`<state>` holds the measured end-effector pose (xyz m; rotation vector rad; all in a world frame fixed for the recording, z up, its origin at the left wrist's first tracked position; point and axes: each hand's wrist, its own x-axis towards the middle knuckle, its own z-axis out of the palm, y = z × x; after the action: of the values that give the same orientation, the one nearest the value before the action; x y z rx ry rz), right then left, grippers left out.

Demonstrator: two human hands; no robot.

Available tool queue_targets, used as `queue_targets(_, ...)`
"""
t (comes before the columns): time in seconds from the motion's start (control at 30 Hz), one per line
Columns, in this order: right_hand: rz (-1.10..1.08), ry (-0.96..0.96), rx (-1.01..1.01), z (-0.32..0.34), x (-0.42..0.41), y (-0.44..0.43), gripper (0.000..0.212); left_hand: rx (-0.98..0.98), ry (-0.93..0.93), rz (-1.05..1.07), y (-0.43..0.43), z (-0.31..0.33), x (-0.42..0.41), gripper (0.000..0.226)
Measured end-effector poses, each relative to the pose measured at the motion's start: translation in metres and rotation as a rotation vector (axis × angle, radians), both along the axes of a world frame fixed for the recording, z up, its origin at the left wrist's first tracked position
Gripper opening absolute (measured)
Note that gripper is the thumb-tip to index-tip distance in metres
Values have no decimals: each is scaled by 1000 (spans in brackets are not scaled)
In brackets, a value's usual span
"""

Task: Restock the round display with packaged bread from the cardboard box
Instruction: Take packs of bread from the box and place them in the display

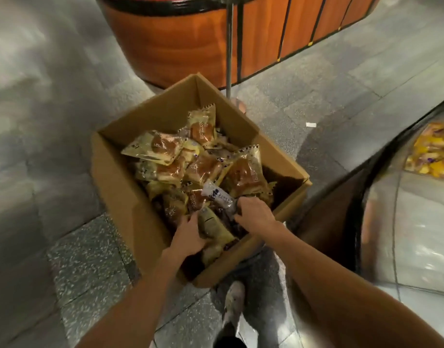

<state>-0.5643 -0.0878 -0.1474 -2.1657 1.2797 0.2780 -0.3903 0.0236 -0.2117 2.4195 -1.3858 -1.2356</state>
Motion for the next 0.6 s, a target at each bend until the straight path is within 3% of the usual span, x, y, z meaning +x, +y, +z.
queue_targets(0.13,-164,17,-1,-21,22,-25,70,91,411,177,-1,-2,1,135)
queue_targets(0.27,-583,-120,-10,-33,24,-55,98,-5,419,419,-7,-11,-9,116)
queue_targets(0.4,-759,-170,190,-50,23,-82,117,13,494,599,-14,-3,4,92)
queue_targets(0.47,-793,-140,251,-52,24,-83,117,2,597,660,-16,8,13,89)
queue_targets(0.6,-787,-177,368,-49,16,-81,85,-69,866,791,-27,39,28,75)
